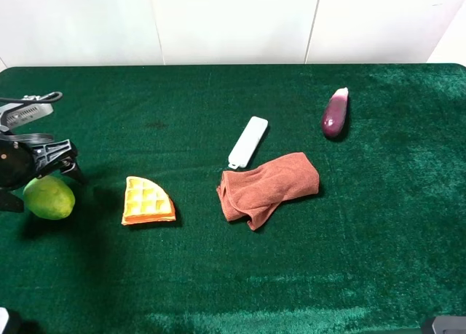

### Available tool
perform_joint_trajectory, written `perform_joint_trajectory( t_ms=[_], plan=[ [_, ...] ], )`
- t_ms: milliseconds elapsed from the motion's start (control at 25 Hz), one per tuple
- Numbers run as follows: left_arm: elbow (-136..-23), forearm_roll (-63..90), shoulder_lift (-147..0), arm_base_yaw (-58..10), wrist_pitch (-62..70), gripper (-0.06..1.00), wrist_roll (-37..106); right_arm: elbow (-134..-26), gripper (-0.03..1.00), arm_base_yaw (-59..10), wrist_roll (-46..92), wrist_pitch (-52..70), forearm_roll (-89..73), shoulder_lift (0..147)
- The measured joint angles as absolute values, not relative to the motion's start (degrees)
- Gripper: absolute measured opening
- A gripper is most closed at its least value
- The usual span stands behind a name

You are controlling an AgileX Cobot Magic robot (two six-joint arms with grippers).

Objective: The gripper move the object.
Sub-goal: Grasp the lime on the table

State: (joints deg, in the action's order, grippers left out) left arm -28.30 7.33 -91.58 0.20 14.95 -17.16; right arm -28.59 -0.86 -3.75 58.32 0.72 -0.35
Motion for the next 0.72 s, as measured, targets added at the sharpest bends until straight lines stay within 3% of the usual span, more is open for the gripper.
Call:
perform_joint_trajectory(
  t_ms=[200, 400, 720],
  plan=[
    [-28.3, 7.7, -91.6, 0.2, 14.9, 0.96, -17.2, -28.6, 0.7, -0.9, -3.8, 58.3, 0.7, -0.4],
    [-28.3, 7.7, -91.6, 0.2, 15.7, 0.69, -17.1, -28.6, 0.7, -0.9, -3.8, 58.3, 0.7, -0.4],
    [-28.4, 7.7, -91.6, 0.2, 15.8, 0.69, -17.1, -28.6, 0.7, -0.9, -3.8, 58.3, 0.7, -0.4]
  ],
)
